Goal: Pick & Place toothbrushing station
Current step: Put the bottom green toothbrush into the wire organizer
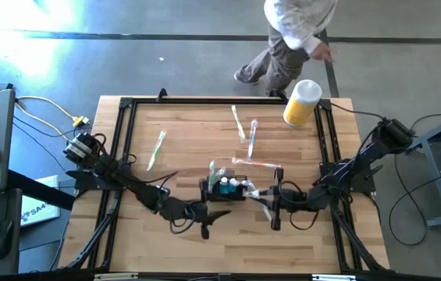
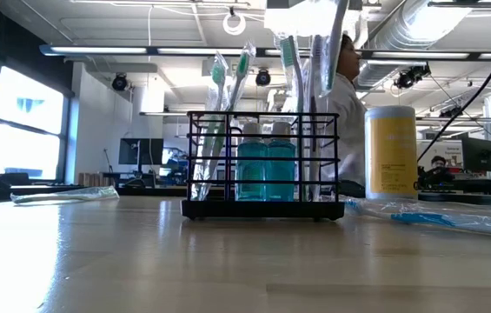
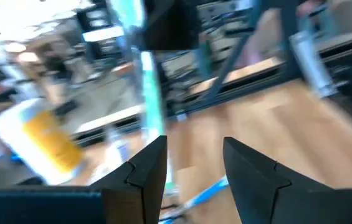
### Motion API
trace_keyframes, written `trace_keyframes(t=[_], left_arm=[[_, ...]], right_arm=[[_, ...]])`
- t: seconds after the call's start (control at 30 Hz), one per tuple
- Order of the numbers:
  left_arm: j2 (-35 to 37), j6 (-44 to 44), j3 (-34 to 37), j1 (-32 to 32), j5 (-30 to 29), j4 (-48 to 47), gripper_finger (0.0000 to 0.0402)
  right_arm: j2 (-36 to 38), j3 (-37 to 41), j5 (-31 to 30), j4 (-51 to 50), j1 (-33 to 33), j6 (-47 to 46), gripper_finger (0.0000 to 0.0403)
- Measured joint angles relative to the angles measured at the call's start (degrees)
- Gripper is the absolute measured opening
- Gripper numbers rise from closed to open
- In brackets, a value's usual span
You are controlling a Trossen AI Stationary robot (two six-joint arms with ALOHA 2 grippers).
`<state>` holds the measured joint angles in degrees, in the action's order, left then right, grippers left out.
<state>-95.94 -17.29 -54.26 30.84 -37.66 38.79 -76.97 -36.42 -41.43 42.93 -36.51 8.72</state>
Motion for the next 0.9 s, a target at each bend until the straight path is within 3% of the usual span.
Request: trace_keyframes(t=[0.17,0.3,0.6,0.9], left_arm=[[0.0,-5.1,0.0,2.1,-13.7,0.0,0.0151],[0.0,-7.4,0.0,2.8,-20.6,-0.8,0.0151],[1.2,-6.1,0.1,3.0,-23.3,-12.0,0.0151],[2.0,2.7,0.0,1.8,-20.0,-19.0,0.0151]], right_arm=[[0.0,0.0,1.8,-3.9,3.7,-4.6,0.0009],[-0.3,0.0,2.5,-7.0,6.5,-8.9,0.0009],[-0.3,0.0,4.2,-12.3,10.6,-16.4,0.0010],[-2.7,0.0,2.4,-15.0,11.0,-20.8,0.0010]])
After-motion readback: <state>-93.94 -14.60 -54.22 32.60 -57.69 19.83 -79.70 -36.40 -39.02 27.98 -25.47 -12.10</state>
